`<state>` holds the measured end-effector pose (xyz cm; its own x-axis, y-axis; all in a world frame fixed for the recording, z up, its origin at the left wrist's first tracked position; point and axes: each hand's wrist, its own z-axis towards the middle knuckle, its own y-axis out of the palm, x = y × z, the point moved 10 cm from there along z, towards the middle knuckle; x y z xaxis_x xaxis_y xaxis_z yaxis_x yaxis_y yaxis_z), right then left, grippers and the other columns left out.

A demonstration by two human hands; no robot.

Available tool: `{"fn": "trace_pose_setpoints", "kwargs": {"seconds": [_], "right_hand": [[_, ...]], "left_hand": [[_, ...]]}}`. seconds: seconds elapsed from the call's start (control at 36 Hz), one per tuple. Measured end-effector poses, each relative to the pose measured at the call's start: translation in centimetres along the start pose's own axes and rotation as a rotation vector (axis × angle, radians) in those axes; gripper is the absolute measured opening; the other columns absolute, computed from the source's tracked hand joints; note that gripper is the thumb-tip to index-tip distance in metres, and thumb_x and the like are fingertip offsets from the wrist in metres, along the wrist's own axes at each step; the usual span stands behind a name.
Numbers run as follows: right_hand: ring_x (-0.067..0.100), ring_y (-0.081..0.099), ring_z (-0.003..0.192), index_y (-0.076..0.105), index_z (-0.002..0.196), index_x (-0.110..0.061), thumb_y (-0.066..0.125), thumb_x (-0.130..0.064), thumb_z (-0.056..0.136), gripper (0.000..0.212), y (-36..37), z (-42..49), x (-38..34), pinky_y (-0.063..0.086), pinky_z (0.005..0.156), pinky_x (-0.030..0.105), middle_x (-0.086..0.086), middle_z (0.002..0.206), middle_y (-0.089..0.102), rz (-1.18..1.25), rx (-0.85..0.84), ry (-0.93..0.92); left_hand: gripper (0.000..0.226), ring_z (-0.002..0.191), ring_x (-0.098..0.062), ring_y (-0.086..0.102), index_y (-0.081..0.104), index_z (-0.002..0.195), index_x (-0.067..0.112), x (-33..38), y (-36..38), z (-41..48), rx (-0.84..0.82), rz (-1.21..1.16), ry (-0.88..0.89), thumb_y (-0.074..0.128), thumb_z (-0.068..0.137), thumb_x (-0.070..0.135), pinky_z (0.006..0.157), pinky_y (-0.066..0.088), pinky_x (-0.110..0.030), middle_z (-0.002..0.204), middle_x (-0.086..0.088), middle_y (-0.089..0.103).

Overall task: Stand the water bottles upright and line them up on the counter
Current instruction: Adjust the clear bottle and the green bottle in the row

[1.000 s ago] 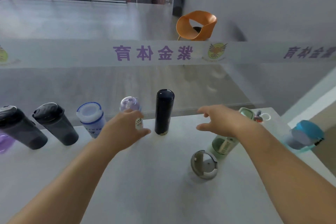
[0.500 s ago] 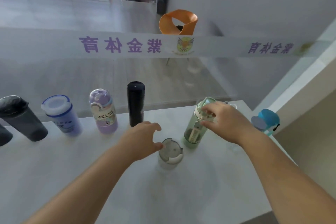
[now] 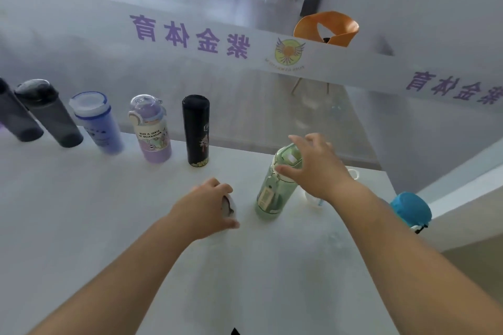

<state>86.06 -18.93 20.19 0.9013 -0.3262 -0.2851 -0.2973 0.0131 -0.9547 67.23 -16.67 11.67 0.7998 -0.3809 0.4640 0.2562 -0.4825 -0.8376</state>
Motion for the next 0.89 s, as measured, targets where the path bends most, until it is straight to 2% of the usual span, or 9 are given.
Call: {"fn": "trace_pose_setpoints", "kwargs": {"seconds": [0.11,0.28,0.36,0.42,0.47,0.58,0.67,0.89], "right_hand": [[0.034,0.033,0.126,0.034,0.142,-0.021,0.055,-0.059,0.083,0.073,1.0,0.8,-0.4,0.033,0.101,0.041,0.012,0.139,0.036,-0.007,-0.015,0.015],[0.036,0.032,0.119,0.040,0.134,-0.016,0.051,-0.060,0.085,0.067,2.0,1.7,-0.5,0.035,0.096,0.039,0.016,0.131,0.039,-0.067,0.008,0.059],[0.036,0.034,0.115,0.042,0.129,-0.015,0.053,-0.054,0.086,0.059,2.3,2.3,-0.1,0.033,0.092,0.037,0.016,0.127,0.041,-0.078,-0.002,0.066],[0.034,0.038,0.112,0.044,0.125,-0.015,0.054,-0.047,0.085,0.052,2.1,2.7,-0.2,0.027,0.085,0.033,0.016,0.123,0.045,-0.100,-0.008,0.032],[0.032,0.038,0.109,0.046,0.124,-0.016,0.057,-0.040,0.083,0.048,1.8,2.8,-0.2,0.025,0.085,0.031,0.014,0.121,0.045,-0.086,-0.039,0.000],[0.032,0.042,0.111,0.045,0.129,-0.022,0.064,-0.031,0.079,0.054,1.3,2.8,0.5,0.033,0.084,0.028,0.011,0.122,0.041,0.004,-0.129,-0.004],[0.026,0.050,0.099,0.046,0.129,-0.023,0.066,-0.028,0.077,0.056,1.0,2.9,1.1,0.038,0.069,0.025,0.008,0.119,0.042,0.036,-0.178,0.024],[0.023,0.054,0.094,0.055,0.121,-0.021,0.072,-0.026,0.068,0.056,0.3,4.9,1.3,0.047,0.077,0.029,0.005,0.112,0.049,0.098,-0.124,-0.017]], "left_hand": [[0.074,0.114,-0.021,0.045,0.042,0.128,0.030,-0.3,0.6,0.0,0.014,0.055,-0.033,0.075,0.065,0.050,0.092,0.048,-0.040,0.130,0.006,0.042],[0.074,0.110,-0.024,0.043,0.039,0.130,0.032,-0.7,1.2,0.9,-0.007,0.146,-0.048,0.076,0.067,0.041,0.087,0.049,-0.039,0.127,0.002,0.043],[0.071,0.110,-0.024,0.043,0.042,0.130,0.031,-0.7,1.0,1.7,-0.020,0.140,-0.039,0.075,0.068,0.037,0.088,0.049,-0.040,0.126,0.003,0.044],[0.070,0.110,-0.025,0.043,0.043,0.130,0.030,-0.5,0.7,2.4,-0.030,0.145,-0.023,0.075,0.068,0.035,0.090,0.049,-0.040,0.126,0.002,0.044],[0.070,0.111,-0.025,0.042,0.043,0.130,0.028,-0.2,0.5,3.2,-0.043,0.164,-0.005,0.075,0.069,0.034,0.091,0.048,-0.039,0.127,0.001,0.044],[0.074,0.115,-0.026,0.039,0.039,0.135,0.025,0.4,-0.1,5.2,-0.052,0.202,0.029,0.075,0.070,0.033,0.096,0.045,-0.038,0.131,-0.001,0.042],[0.079,0.118,-0.028,0.038,0.034,0.138,0.021,0.7,-0.5,6.8,-0.067,0.215,0.039,0.075,0.071,0.032,0.099,0.044,-0.038,0.134,-0.002,0.041],[0.072,0.120,-0.028,0.037,0.035,0.137,0.017,1.5,-2.1,11.4,-0.055,0.221,0.101,0.070,0.075,0.027,0.099,0.040,-0.036,0.135,-0.002,0.041]]}}
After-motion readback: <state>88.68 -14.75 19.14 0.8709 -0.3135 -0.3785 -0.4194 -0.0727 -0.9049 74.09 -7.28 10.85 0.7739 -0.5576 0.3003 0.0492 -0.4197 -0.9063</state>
